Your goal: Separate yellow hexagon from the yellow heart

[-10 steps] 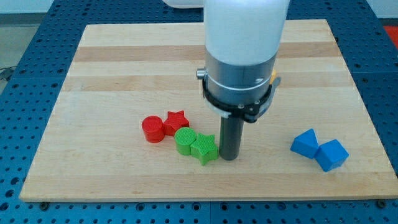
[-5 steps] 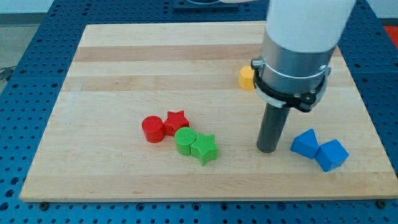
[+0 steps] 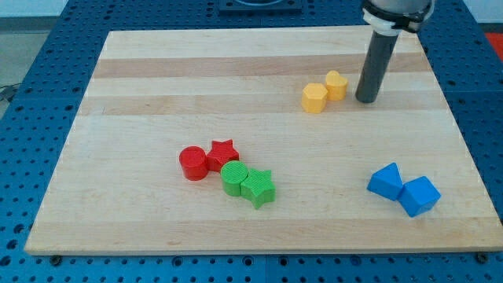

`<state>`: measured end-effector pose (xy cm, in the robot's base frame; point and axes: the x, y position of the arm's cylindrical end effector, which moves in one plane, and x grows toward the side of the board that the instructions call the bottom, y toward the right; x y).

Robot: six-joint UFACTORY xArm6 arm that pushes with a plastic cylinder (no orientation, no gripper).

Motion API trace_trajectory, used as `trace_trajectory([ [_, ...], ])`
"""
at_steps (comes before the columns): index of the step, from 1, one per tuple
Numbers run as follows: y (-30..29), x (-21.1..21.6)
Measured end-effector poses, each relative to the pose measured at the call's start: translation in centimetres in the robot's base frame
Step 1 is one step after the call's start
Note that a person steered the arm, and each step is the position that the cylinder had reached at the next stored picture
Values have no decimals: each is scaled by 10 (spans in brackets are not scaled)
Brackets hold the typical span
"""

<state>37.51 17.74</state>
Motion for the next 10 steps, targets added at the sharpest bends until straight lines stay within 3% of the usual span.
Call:
trace_trajectory([
  [1,12,-25],
  [4,-92,25],
  [6,-129,28],
  [10,-200,-73],
])
